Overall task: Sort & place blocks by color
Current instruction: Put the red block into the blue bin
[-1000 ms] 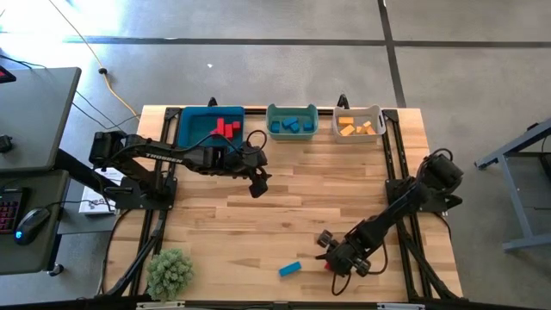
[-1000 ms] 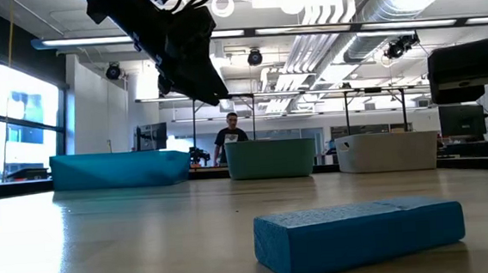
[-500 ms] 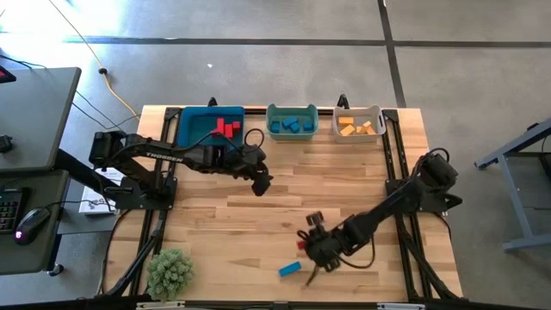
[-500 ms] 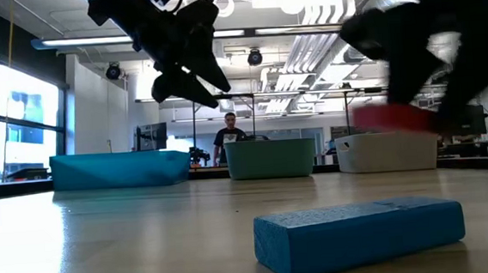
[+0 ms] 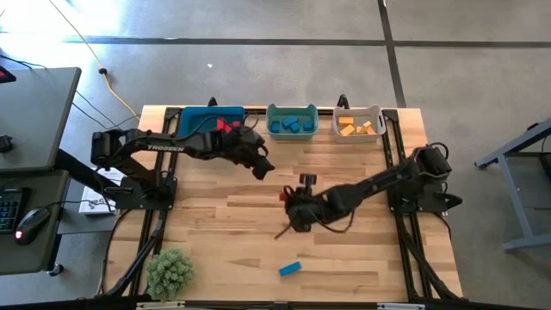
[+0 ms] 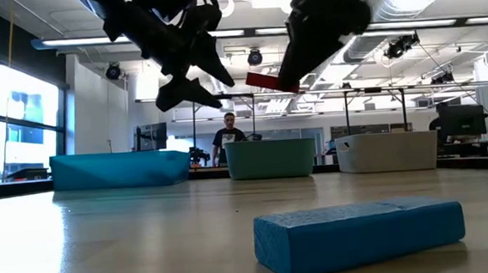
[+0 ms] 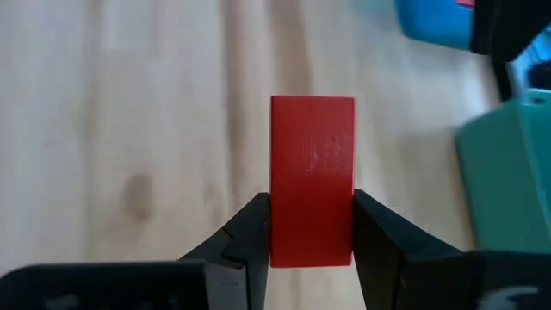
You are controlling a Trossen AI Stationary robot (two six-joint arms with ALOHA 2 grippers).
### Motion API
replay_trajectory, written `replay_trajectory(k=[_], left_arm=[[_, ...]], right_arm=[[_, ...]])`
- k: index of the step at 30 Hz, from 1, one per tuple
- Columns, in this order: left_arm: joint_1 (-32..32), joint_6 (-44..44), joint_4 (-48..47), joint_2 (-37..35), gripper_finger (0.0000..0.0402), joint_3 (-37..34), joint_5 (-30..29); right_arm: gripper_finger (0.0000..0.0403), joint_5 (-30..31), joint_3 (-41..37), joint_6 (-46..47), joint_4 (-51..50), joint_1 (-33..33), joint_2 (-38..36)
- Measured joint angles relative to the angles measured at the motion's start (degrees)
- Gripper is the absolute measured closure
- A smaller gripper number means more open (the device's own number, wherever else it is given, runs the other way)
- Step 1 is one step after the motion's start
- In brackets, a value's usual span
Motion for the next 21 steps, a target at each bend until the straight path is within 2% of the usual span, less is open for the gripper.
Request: replay_trajectory(k=[4, 10, 18, 21], left_arm=[[2.27, 0.00, 2.35, 0.00, 0.0188, 0.00, 3.41], [4.93, 0.00, 3.05, 0.00, 0.0188, 0.00, 5.21], [7.89, -0.20, 3.31, 0.00, 0.0188, 0.00, 8.18], [8.97, -0.76, 3.30, 0.00, 0.0188, 0.00, 12.53]], right_arm=[[0.0297, 1.76, 0.36, -0.19, -0.05, -3.49, -0.02], [0.0297, 2.82, 0.36, -1.64, -0.01, -7.99, -0.02], [0.0297, 2.69, 0.38, -12.03, 3.48, -13.61, -0.02], [0.0297, 2.02, 0.38, -16.49, 5.17, -15.88, -0.02]])
